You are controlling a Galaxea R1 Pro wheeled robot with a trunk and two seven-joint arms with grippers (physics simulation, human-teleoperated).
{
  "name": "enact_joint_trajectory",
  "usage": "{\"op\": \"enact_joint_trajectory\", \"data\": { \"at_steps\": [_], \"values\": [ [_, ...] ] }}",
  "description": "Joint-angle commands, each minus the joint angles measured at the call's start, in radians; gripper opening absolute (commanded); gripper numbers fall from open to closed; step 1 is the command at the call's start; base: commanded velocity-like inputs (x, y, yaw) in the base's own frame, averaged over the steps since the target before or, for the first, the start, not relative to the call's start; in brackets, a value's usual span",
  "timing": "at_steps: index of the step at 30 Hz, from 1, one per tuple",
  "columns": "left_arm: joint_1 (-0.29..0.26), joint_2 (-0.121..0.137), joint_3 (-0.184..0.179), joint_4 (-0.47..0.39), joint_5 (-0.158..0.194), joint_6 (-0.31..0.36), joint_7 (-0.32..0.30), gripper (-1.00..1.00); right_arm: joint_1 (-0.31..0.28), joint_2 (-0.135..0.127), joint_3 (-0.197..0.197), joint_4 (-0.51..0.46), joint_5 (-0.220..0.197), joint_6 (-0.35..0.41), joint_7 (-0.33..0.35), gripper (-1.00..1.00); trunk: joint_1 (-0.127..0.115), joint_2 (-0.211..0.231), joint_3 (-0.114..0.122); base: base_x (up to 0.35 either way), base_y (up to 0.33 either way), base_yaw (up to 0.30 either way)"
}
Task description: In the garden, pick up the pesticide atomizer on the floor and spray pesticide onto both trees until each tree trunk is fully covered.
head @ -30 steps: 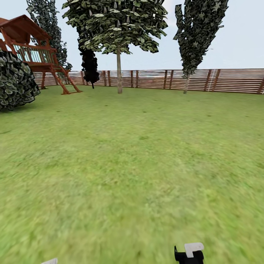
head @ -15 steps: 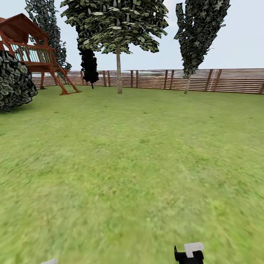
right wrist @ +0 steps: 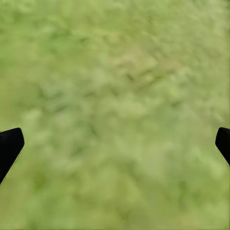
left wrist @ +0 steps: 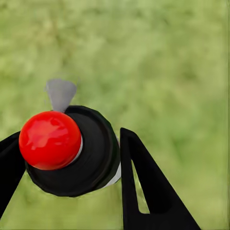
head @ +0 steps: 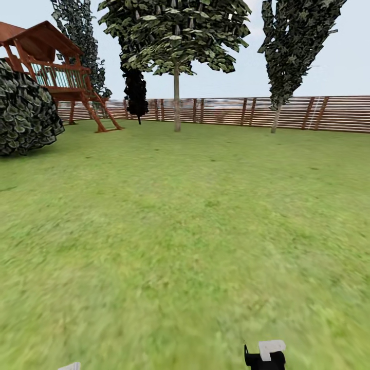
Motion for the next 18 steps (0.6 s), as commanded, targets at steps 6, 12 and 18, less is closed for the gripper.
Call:
{"op": "enact_joint_trajectory", "data": {
  "at_steps": [6, 12, 18],
  "values": [
    [0.000, 0.000, 0.000, 0.000, 0.000, 0.000, 0.000, -1.00, 0.000, 0.001, 0.000, 0.001, 0.000, 0.000, 0.000, 1.00, 0.000, 0.000, 0.000, 0.339, 0.000, 0.000],
    [0.000, 0.000, 0.000, 0.000, 0.000, 0.000, 0.000, -1.00, 0.000, 0.001, 0.000, 0.001, 0.000, 0.000, 0.000, 1.00, 0.000, 0.000, 0.000, 0.339, 0.000, 0.000],
    [0.000, 0.000, 0.000, 0.000, 0.000, 0.000, 0.000, -1.00, 0.000, 0.001, 0.000, 0.001, 0.000, 0.000, 0.000, 1.00, 0.000, 0.000, 0.000, 0.339, 0.000, 0.000]
  ]
}}
